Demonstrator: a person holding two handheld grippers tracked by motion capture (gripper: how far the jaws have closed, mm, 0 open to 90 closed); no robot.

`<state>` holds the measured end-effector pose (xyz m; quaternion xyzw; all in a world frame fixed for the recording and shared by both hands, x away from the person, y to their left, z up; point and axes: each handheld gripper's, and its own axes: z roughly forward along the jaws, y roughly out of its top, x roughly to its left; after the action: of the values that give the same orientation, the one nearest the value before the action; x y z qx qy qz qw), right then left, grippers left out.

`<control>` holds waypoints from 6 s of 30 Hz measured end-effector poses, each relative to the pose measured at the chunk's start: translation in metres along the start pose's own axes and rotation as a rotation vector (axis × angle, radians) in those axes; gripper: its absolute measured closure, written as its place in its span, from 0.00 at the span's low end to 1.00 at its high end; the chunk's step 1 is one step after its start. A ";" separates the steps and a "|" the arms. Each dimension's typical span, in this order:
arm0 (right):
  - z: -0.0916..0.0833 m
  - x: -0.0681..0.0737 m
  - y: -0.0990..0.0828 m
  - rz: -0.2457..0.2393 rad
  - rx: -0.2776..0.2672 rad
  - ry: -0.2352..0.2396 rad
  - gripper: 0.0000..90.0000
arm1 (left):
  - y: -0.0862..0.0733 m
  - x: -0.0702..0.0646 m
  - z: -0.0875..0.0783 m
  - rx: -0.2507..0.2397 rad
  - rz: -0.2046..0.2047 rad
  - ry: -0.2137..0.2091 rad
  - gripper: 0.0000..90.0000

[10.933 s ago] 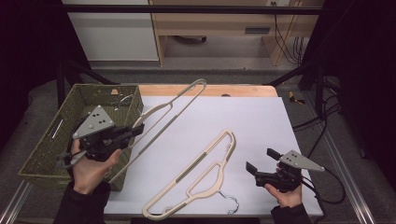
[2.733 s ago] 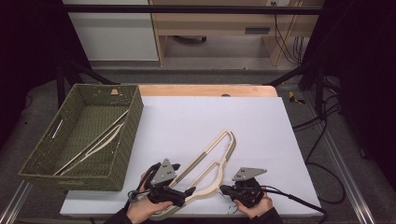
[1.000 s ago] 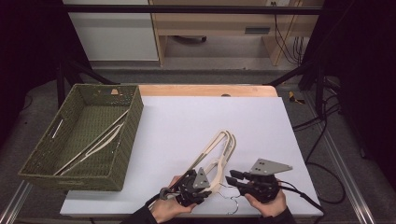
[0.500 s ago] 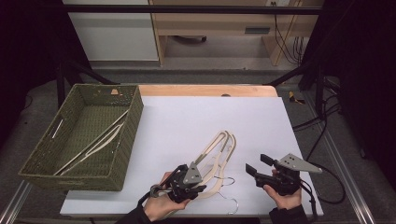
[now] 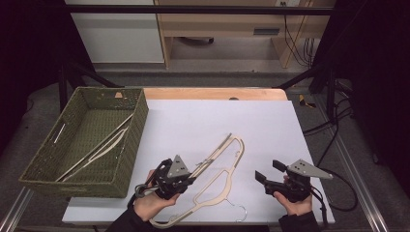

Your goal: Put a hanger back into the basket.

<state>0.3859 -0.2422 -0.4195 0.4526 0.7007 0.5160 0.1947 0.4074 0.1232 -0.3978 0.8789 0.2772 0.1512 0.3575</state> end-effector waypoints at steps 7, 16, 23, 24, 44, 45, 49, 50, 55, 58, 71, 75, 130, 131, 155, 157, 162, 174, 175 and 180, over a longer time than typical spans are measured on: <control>-0.001 -0.001 0.000 -0.007 -0.005 -0.007 0.19 | -0.005 0.018 -0.010 -0.035 -0.060 0.042 0.96; -0.004 -0.001 0.001 -0.019 -0.017 0.007 0.15 | -0.001 0.022 -0.033 -0.109 -0.069 0.047 0.96; -0.005 -0.001 0.003 -0.028 -0.026 -0.003 0.14 | 0.008 0.024 -0.066 -0.211 -0.066 0.050 0.96; -0.005 -0.002 0.003 -0.033 -0.025 -0.008 0.13 | 0.009 0.025 -0.071 -0.222 -0.067 0.047 0.96; -0.007 0.001 0.007 -0.064 -0.039 -0.018 0.10 | 0.049 0.067 -0.144 -0.295 -0.003 0.090 0.96; -0.007 0.001 0.007 -0.064 -0.039 -0.019 0.10 | 0.050 0.070 -0.146 -0.293 -0.002 0.084 0.96; -0.007 0.000 0.007 -0.067 -0.038 -0.026 0.10 | 0.054 0.082 -0.152 -0.278 0.013 0.103 0.96; -0.007 0.000 0.007 -0.065 -0.036 -0.026 0.10 | 0.054 0.086 -0.154 -0.270 0.012 0.106 0.96; -0.007 -0.001 0.007 -0.064 -0.038 -0.026 0.10 | 0.052 0.107 -0.160 -0.261 0.010 0.130 0.96; -0.007 -0.001 0.007 -0.066 -0.037 -0.029 0.10 | 0.048 0.122 -0.163 -0.266 0.011 0.142 0.95; -0.005 -0.002 0.006 -0.067 -0.030 -0.024 0.10 | 0.022 0.173 -0.172 -0.262 0.001 0.209 0.95; -0.005 -0.002 0.005 -0.068 -0.030 -0.025 0.10 | 0.013 0.189 -0.170 -0.252 -0.031 0.220 0.95; -0.003 -0.003 0.003 -0.081 -0.023 -0.043 0.08 | -0.094 0.257 -0.175 -0.111 -0.154 0.294 0.95; -0.002 -0.003 0.003 -0.082 -0.023 -0.044 0.08 | -0.095 0.258 -0.174 -0.103 -0.155 0.295 0.95; 0.001 0.001 0.003 -0.092 -0.007 -0.032 0.08 | -0.126 0.252 -0.123 0.099 -0.205 0.225 0.89; 0.002 0.003 0.003 -0.091 -0.006 -0.030 0.08 | -0.124 0.249 -0.119 0.120 -0.201 0.212 0.87; 0.001 0.004 0.003 -0.097 -0.010 -0.022 0.08 | -0.120 0.241 -0.113 0.155 -0.183 0.174 0.80; 0.000 0.005 0.004 -0.094 -0.015 -0.022 0.08 | -0.113 0.225 -0.124 0.135 -0.143 0.180 0.74; 0.000 0.005 0.004 -0.095 -0.016 -0.021 0.08 | -0.112 0.223 -0.127 0.123 -0.139 0.180 0.74; -0.001 0.007 0.005 -0.100 -0.019 -0.022 0.08 | -0.105 0.213 -0.143 0.032 -0.141 0.212 0.71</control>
<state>0.3841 -0.2366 -0.4136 0.4208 0.7153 0.5073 0.2321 0.4722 0.3901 -0.3587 0.8419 0.3768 0.2135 0.3220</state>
